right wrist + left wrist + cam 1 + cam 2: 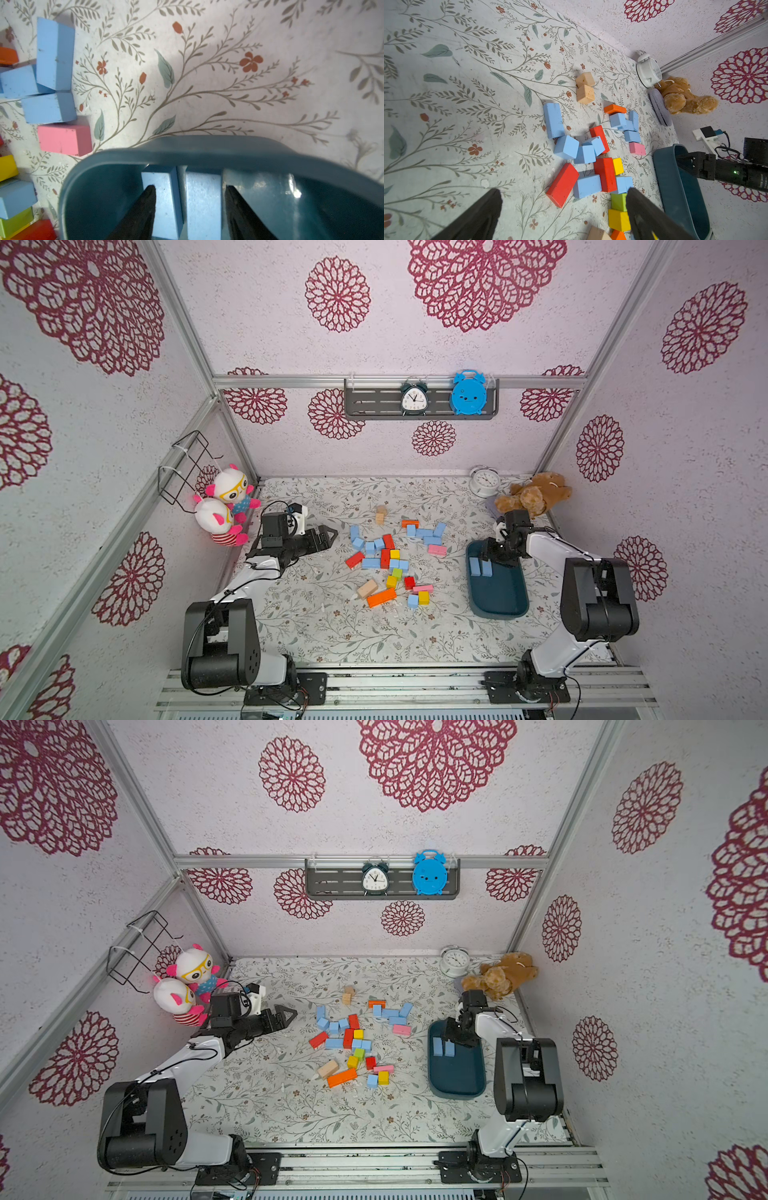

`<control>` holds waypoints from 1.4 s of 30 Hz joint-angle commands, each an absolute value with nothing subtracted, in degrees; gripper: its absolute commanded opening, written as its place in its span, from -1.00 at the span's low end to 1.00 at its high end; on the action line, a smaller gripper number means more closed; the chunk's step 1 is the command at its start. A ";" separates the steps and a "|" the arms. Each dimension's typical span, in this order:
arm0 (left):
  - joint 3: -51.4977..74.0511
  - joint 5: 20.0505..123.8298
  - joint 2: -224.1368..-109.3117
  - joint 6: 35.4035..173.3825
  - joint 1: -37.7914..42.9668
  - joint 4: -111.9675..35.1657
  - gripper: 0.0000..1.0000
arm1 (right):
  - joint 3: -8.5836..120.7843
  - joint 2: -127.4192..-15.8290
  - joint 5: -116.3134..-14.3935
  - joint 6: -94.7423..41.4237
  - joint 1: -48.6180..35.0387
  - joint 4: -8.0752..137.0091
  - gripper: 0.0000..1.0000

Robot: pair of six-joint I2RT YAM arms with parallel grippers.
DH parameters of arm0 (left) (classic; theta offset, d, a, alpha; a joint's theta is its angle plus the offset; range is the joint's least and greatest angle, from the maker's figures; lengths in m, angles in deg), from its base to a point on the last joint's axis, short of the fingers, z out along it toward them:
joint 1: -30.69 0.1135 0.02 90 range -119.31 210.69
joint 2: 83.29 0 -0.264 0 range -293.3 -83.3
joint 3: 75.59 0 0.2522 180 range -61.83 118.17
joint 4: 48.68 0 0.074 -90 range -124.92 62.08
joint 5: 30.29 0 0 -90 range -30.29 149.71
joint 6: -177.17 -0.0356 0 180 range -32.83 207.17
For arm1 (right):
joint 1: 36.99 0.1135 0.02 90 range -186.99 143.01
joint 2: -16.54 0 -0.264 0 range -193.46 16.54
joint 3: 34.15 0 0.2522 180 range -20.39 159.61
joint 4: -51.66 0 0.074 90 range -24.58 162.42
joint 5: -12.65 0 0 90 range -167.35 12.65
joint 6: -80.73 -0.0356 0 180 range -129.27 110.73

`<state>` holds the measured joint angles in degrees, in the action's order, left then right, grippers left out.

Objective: Pick out the blue building blocks
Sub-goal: Place the building block in the storage box.

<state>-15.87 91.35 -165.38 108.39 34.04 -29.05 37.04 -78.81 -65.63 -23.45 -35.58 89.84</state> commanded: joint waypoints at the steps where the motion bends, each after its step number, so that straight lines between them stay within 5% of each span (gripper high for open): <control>1: -15.51 90.83 -166.07 107.64 33.67 -28.24 0.95 | 37.10 -79.51 -63.58 -24.00 -35.76 89.94 0.12; 15: -15.60 90.77 -166.27 107.51 33.59 -28.33 0.95 | 36.54 -77.33 -60.24 -25.36 -35.77 89.79 0.05; 22: -15.62 90.77 -166.31 107.64 33.59 -28.46 0.95 | 37.03 -74.40 -69.64 -25.50 -36.26 93.81 0.29; 42: -15.51 90.08 -166.69 107.12 33.46 -28.43 0.95 | 34.98 -78.75 -57.90 -26.31 -36.40 89.55 0.22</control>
<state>-15.87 90.32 -166.30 108.17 33.93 -28.98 35.14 -79.88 -58.92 -25.50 -36.11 89.73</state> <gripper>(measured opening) 0.975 0.614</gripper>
